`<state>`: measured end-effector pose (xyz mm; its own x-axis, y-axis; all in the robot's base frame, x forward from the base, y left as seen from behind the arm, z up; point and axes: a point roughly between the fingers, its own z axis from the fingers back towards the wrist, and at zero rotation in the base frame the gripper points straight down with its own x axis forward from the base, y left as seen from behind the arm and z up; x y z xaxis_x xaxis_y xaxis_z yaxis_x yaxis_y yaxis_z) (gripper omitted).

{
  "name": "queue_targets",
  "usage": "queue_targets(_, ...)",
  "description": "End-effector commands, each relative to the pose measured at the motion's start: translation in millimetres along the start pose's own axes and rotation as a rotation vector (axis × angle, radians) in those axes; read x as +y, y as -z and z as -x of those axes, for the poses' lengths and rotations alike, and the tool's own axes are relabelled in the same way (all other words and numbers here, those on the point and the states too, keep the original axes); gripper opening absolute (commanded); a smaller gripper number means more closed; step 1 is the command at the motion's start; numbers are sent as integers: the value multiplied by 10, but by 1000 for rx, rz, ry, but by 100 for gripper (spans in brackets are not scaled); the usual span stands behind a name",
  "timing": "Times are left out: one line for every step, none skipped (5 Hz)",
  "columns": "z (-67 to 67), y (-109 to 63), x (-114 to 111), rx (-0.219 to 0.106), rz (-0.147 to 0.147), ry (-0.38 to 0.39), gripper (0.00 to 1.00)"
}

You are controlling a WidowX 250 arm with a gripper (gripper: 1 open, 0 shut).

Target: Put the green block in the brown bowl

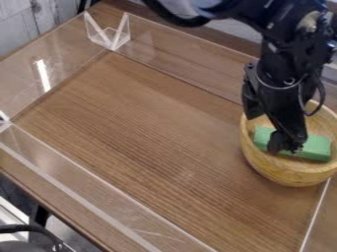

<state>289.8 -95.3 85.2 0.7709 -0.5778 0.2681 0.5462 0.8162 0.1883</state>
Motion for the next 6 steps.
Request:
queue_targets(-107,-81,72,-39,-12,-24,100)
queue_targets(-107,-68,77,-35,-11,-27,0)
queue_targets(-103,-63,87,-32,-11,-27,0)
queue_targets(-100,-93,118,-32,-16,-34,0)
queue_targets(-101,-130,146,-41,-21,-52,100)
queue_targets(-104,-170,174,-51,-26,-71,100)
